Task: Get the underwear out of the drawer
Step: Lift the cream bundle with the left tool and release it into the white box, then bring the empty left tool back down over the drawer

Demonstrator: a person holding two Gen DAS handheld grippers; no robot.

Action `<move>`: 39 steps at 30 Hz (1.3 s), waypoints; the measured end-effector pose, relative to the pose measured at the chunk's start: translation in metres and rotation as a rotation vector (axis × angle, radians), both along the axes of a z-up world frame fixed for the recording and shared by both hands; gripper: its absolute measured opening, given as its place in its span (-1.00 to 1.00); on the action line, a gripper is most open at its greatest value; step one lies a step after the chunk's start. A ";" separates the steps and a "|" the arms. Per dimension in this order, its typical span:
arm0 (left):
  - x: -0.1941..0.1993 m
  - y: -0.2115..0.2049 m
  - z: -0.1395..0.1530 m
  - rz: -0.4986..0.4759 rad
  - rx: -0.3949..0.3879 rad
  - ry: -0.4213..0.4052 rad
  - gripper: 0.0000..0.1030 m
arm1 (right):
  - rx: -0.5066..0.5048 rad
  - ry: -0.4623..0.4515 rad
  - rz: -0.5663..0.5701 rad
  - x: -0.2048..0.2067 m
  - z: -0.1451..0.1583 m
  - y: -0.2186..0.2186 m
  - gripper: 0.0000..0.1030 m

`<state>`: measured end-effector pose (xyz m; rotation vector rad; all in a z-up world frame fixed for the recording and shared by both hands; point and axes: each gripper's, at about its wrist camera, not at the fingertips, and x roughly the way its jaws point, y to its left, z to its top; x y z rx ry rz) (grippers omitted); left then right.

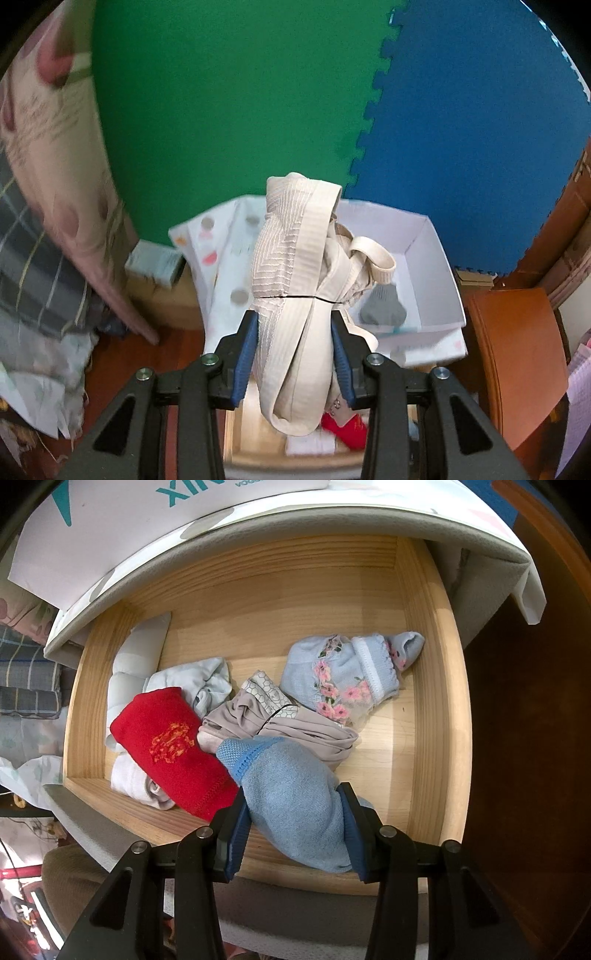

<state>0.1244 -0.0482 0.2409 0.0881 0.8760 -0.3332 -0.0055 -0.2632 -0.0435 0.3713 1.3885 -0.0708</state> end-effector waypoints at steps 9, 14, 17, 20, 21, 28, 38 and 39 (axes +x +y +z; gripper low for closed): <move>0.070 -0.048 -0.030 -0.050 0.061 0.023 -0.26 | 0.023 -0.005 -0.017 -0.001 0.000 -0.002 -0.17; 0.093 -0.065 -0.071 -0.055 0.119 0.074 -0.26 | 0.029 -0.006 -0.010 -0.001 0.000 -0.002 -0.17; 0.100 -0.072 -0.091 -0.065 0.133 0.114 -0.25 | 0.039 -0.006 -0.010 -0.001 0.000 -0.003 -0.17; 0.104 -0.079 -0.108 -0.064 0.159 0.135 -0.25 | 0.049 -0.004 -0.014 -0.001 -0.001 -0.004 -0.17; 0.105 -0.079 -0.112 -0.062 0.164 0.140 -0.25 | 0.049 -0.003 -0.013 0.000 -0.001 -0.003 -0.17; 0.111 -0.078 -0.128 -0.039 0.174 0.188 -0.16 | 0.051 -0.004 -0.015 -0.001 -0.001 -0.003 -0.17; 0.101 -0.063 -0.095 -0.015 0.137 0.132 -0.09 | 0.043 0.001 -0.014 -0.001 -0.001 -0.004 -0.17; 0.096 -0.059 -0.091 -0.016 0.142 0.122 -0.09 | 0.042 0.002 -0.014 -0.001 -0.001 -0.003 -0.17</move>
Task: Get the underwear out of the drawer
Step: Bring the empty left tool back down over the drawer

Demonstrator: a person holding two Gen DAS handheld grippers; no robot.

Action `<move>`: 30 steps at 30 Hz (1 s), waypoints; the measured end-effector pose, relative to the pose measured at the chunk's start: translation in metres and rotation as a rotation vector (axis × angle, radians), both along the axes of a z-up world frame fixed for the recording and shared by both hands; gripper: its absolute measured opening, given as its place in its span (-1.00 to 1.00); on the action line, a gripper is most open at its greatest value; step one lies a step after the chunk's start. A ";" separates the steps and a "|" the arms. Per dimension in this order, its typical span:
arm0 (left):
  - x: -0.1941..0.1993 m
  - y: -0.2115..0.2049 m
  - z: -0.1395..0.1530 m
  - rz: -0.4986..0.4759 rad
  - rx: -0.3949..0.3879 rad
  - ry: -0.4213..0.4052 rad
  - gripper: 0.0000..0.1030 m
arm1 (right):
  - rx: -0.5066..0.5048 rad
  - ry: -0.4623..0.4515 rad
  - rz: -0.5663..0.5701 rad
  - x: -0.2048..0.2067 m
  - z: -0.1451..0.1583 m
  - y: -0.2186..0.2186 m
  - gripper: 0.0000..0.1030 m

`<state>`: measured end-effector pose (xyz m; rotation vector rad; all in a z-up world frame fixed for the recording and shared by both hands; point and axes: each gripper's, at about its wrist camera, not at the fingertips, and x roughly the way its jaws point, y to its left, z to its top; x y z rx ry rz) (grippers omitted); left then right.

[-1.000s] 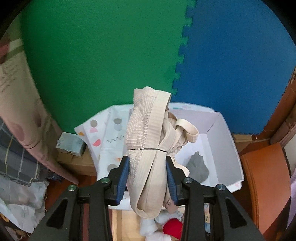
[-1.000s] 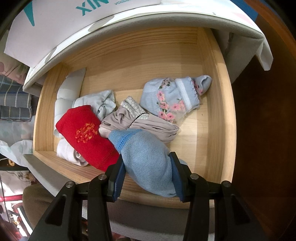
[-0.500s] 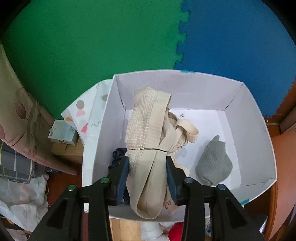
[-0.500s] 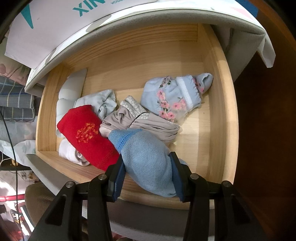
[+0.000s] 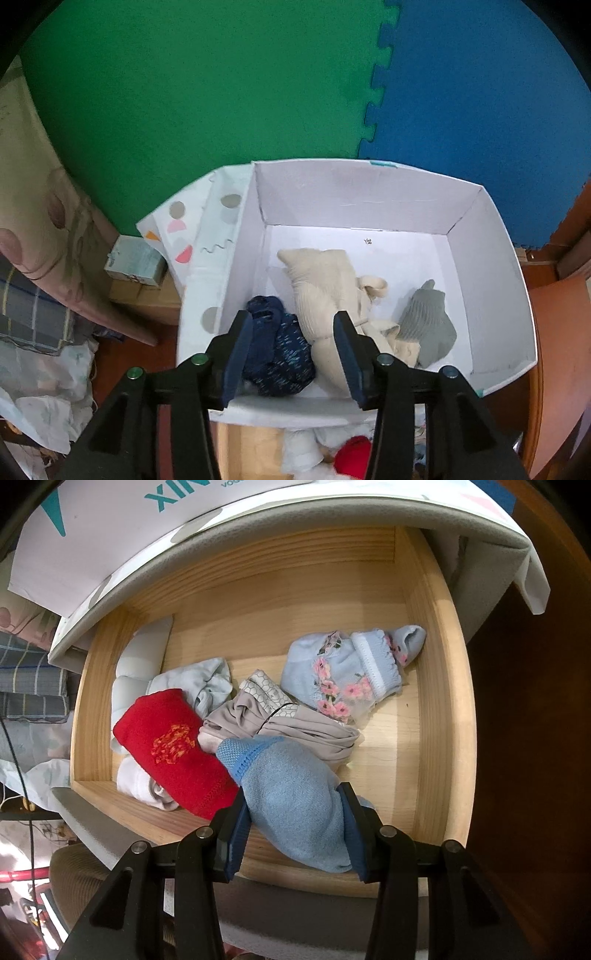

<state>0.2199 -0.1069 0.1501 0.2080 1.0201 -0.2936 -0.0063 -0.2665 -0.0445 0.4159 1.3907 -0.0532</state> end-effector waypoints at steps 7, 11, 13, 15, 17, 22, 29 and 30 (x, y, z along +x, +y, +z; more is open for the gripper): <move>-0.049 0.037 0.006 -0.004 -0.004 -0.020 -0.06 | -0.009 0.003 0.000 0.000 0.000 0.001 -0.17; -0.081 0.060 -0.012 0.009 0.013 -0.007 -0.05 | -0.018 0.006 0.005 0.002 0.000 0.003 -0.17; -0.097 0.070 -0.027 0.018 0.029 0.003 -0.05 | -0.024 0.006 0.007 0.002 0.000 0.004 -0.17; -0.109 0.077 -0.042 0.025 0.046 0.011 -0.05 | -0.030 0.007 0.009 0.002 0.000 0.005 -0.17; -0.119 0.083 -0.059 0.040 0.050 0.032 -0.05 | -0.040 0.007 0.016 0.003 0.000 0.006 -0.17; -0.139 0.094 -0.107 0.088 0.036 0.115 -0.05 | -0.062 0.009 0.028 0.004 0.001 0.009 -0.18; -0.160 0.095 -0.157 0.135 0.042 0.164 -0.05 | -0.094 -0.001 0.040 0.003 0.003 0.013 -0.19; -0.162 0.095 -0.163 0.136 0.041 0.174 -0.05 | -0.097 -0.004 0.040 0.003 0.004 0.014 -0.19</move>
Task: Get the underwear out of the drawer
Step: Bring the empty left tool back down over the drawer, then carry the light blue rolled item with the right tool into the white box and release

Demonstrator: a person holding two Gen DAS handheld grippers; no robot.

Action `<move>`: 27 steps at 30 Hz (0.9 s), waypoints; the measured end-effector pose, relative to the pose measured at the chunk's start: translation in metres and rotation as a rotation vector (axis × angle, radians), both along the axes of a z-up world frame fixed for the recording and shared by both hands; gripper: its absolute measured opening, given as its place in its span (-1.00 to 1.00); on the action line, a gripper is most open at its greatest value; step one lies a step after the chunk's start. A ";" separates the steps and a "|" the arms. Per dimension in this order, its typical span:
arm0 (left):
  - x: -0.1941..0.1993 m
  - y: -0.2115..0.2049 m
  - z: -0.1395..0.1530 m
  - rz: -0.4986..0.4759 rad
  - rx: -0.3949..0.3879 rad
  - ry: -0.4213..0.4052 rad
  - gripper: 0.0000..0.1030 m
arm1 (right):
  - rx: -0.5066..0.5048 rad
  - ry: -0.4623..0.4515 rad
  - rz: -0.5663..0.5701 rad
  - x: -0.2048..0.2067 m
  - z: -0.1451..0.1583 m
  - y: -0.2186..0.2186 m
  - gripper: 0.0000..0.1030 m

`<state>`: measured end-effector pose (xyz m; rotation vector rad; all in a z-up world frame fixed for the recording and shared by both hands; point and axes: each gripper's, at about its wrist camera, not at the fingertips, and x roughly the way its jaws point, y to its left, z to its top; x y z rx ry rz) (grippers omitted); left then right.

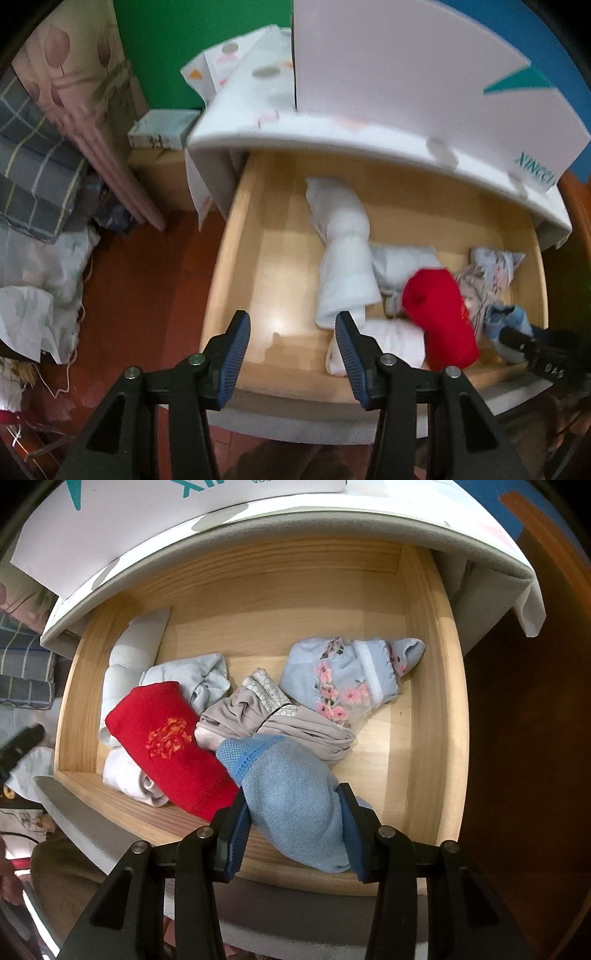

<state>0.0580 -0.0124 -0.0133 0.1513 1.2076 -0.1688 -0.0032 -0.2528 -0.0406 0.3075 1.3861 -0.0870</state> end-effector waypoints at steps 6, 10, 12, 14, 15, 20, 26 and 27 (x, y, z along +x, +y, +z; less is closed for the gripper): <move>-0.004 0.008 -0.011 0.047 -0.037 0.013 -0.05 | -0.006 -0.010 -0.001 -0.002 0.003 0.000 -0.19; -0.003 0.016 -0.014 0.084 -0.067 0.023 -0.05 | -0.013 -0.024 -0.003 -0.002 0.006 0.001 -0.20; -0.003 0.019 -0.015 0.093 -0.075 0.026 -0.05 | -0.010 -0.043 -0.004 -0.002 0.010 0.001 -0.20; -0.003 0.019 -0.014 0.091 -0.082 0.022 -0.05 | -0.007 -0.054 -0.008 -0.003 0.012 -0.001 -0.20; -0.004 0.019 -0.014 0.092 -0.079 0.015 -0.05 | -0.004 -0.056 -0.011 -0.002 0.012 0.000 -0.20; -0.006 0.012 -0.011 0.065 -0.046 -0.014 -0.05 | 0.014 -0.066 -0.027 -0.001 0.022 -0.007 -0.20; -0.008 0.009 -0.010 0.046 -0.025 -0.028 -0.05 | 0.017 -0.101 -0.024 -0.004 0.051 -0.010 -0.20; -0.008 0.009 -0.009 0.046 -0.027 -0.029 -0.05 | 0.020 -0.106 -0.024 -0.006 0.057 -0.011 -0.20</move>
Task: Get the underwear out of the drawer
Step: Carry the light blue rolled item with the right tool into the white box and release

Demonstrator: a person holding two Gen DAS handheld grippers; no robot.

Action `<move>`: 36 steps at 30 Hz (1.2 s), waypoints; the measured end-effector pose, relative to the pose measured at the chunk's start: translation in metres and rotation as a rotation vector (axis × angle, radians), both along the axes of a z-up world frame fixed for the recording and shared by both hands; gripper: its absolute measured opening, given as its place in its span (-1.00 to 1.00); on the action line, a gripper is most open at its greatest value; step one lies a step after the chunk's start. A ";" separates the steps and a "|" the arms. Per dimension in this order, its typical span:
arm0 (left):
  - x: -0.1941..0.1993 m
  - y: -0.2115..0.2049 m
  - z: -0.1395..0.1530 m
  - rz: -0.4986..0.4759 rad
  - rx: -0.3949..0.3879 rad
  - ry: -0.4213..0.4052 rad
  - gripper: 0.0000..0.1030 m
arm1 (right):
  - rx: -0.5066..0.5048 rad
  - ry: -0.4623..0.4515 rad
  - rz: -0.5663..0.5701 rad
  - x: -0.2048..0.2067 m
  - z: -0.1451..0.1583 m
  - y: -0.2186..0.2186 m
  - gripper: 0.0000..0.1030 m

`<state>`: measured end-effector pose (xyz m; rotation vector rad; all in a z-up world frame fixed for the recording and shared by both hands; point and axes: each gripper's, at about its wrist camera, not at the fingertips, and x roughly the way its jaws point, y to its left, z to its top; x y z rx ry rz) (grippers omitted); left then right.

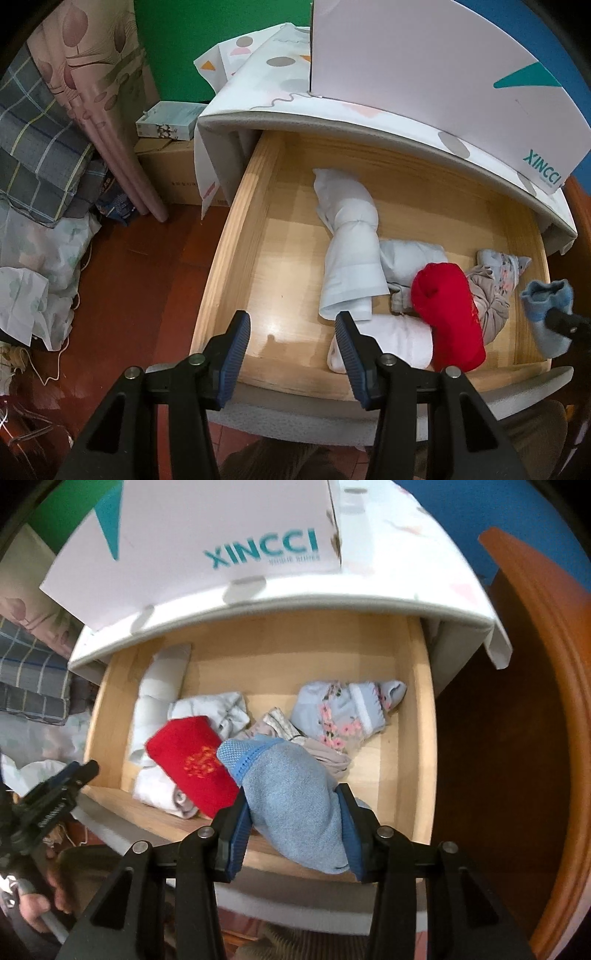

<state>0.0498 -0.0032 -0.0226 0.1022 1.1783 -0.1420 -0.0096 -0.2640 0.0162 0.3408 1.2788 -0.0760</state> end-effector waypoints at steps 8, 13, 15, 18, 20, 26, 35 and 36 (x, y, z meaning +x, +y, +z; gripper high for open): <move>0.000 0.001 0.002 -0.001 -0.010 -0.006 -0.05 | -0.020 -0.087 0.021 0.000 0.066 -0.004 -0.20; -0.001 0.000 0.003 -0.005 -0.015 -0.012 -0.05 | -0.029 -0.177 0.032 0.012 0.120 -0.006 -0.20; -0.001 -0.001 0.003 -0.010 -0.015 -0.015 -0.05 | -0.042 -0.217 0.036 0.021 0.142 -0.005 -0.20; -0.002 -0.003 0.005 -0.023 -0.012 -0.030 -0.05 | -0.064 -0.274 0.038 0.045 0.176 -0.005 -0.20; -0.003 -0.005 0.006 -0.035 -0.010 -0.040 -0.05 | -0.079 -0.299 0.038 0.062 0.188 -0.002 -0.20; -0.006 -0.009 0.008 -0.069 -0.024 -0.053 -0.05 | -0.136 -0.317 0.052 0.121 0.207 0.008 -0.20; -0.006 -0.012 0.005 -0.080 0.003 -0.051 -0.05 | -0.174 -0.229 0.065 0.178 0.165 0.019 -0.20; -0.007 -0.013 0.005 -0.082 0.006 -0.056 -0.05 | -0.180 -0.219 0.067 0.182 0.160 0.020 -0.20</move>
